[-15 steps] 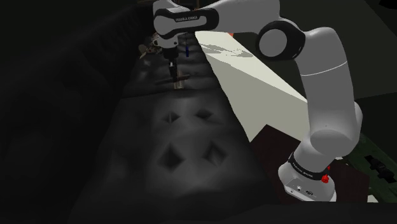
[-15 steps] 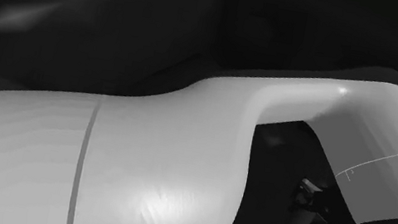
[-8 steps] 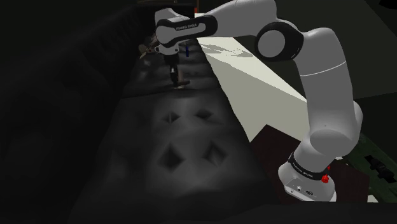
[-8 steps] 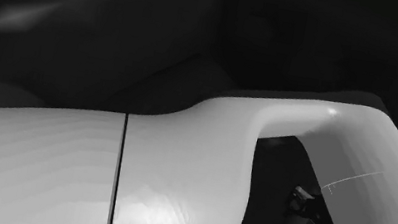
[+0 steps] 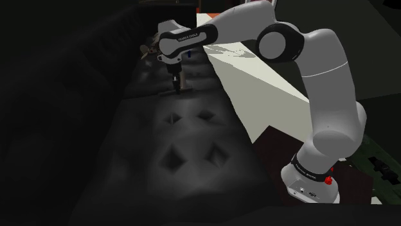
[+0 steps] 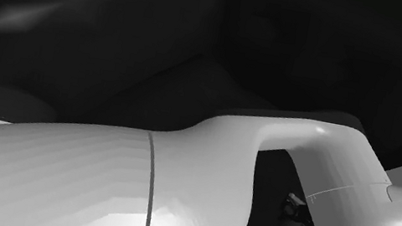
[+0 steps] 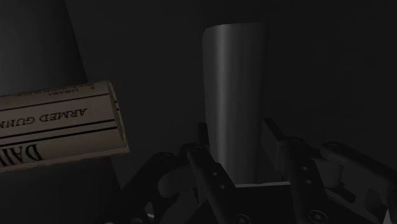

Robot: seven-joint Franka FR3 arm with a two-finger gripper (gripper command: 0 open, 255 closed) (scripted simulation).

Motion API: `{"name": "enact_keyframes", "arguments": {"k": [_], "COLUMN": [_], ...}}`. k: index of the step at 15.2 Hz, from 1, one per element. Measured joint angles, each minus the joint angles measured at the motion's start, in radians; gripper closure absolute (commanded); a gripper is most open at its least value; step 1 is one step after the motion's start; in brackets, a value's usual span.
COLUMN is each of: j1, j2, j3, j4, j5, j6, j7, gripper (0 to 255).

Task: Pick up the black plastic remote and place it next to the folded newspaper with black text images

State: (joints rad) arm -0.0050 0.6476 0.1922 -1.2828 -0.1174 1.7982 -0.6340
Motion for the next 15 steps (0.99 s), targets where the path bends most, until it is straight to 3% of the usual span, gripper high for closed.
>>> {"name": "enact_keyframes", "arguments": {"k": [8,9,15], "j1": [-0.001,-0.001,-0.001], "j2": [0.009,0.009,0.009], "j3": [-0.001,-0.001,-0.001], "j4": [-0.021,-0.021,-0.021], "j5": [-0.002,-0.002,-0.002], "j6": [0.03,0.031,0.031], "j7": [0.001,0.001,0.001], "gripper": [255,0,0]}}
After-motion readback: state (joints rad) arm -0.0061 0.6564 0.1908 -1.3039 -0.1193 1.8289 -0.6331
